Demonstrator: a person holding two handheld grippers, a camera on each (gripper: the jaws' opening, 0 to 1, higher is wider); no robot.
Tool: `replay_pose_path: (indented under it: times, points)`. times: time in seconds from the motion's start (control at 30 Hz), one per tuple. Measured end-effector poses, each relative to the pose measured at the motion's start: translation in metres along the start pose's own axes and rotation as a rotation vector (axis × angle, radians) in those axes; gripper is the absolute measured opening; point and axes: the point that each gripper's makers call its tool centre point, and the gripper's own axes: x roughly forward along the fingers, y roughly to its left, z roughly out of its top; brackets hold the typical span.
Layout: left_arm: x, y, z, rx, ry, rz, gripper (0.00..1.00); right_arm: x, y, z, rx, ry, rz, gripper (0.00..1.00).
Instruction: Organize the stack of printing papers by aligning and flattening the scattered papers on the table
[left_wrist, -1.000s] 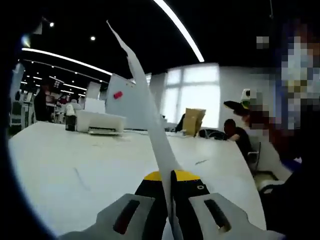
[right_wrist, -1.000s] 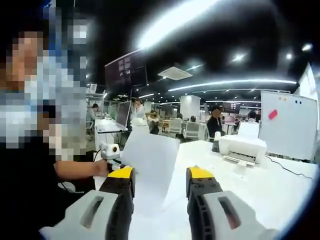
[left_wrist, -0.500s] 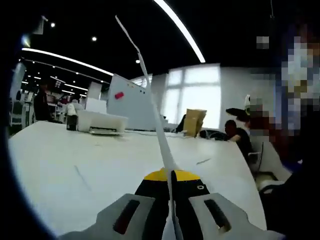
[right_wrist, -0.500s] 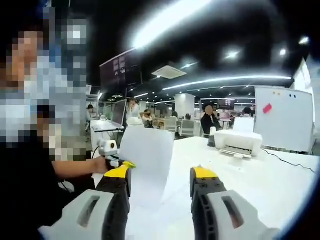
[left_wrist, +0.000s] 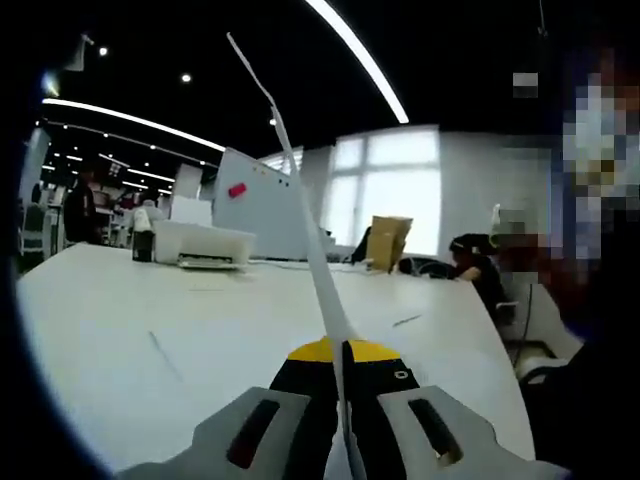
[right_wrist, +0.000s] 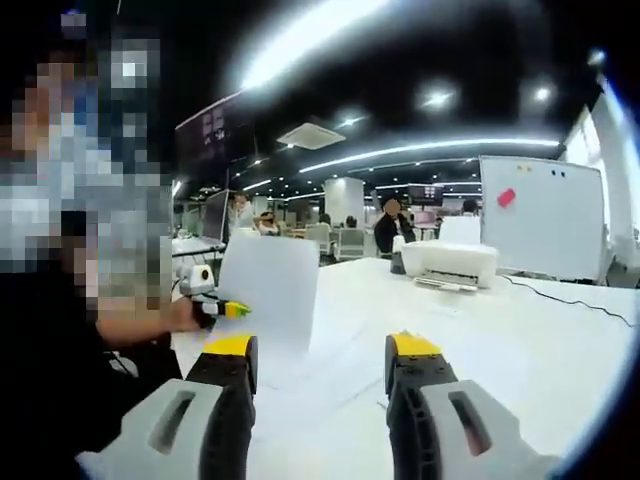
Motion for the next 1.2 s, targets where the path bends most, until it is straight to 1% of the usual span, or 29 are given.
replay_pose_path:
  times: [0.23, 0.43, 0.5, 0.63, 0.77, 0.87, 1.0, 1.07, 1.2]
  points:
    - [0.000, -0.002, -0.001, 0.001, 0.002, -0.002, 0.06, 0.003, -0.007, -0.008, 0.018, 0.013, -0.014, 0.47]
    - [0.000, -0.003, -0.002, 0.005, 0.010, 0.001, 0.06, 0.000, -0.012, -0.004, 0.015, 0.004, -0.037, 0.51]
    - [0.001, -0.002, -0.002, 0.007, 0.010, 0.004, 0.06, -0.003, -0.020, -0.008, 0.038, 0.015, -0.072, 0.52]
    - [0.001, -0.002, -0.002, 0.010, 0.010, 0.005, 0.06, -0.009, -0.035, -0.018, 0.022, 0.060, -0.142, 0.56]
    - [0.001, -0.002, -0.002, 0.009, 0.010, 0.002, 0.06, -0.013, -0.044, -0.024, 0.027, 0.073, -0.175, 0.57]
    - [0.001, -0.002, -0.002, 0.011, 0.014, 0.001, 0.06, -0.014, -0.056, -0.030, 0.038, 0.089, -0.211, 0.59]
    - [0.002, -0.002, -0.004, 0.016, 0.023, 0.002, 0.06, -0.014, -0.076, -0.036, 0.059, 0.102, -0.273, 0.67]
    - [0.002, -0.002, -0.004, 0.017, 0.024, 0.002, 0.06, -0.013, -0.087, -0.040, 0.069, 0.121, -0.299, 0.69]
    - [0.002, -0.001, -0.004, 0.016, 0.023, 0.004, 0.06, -0.010, -0.099, -0.041, 0.068, 0.140, -0.318, 0.69]
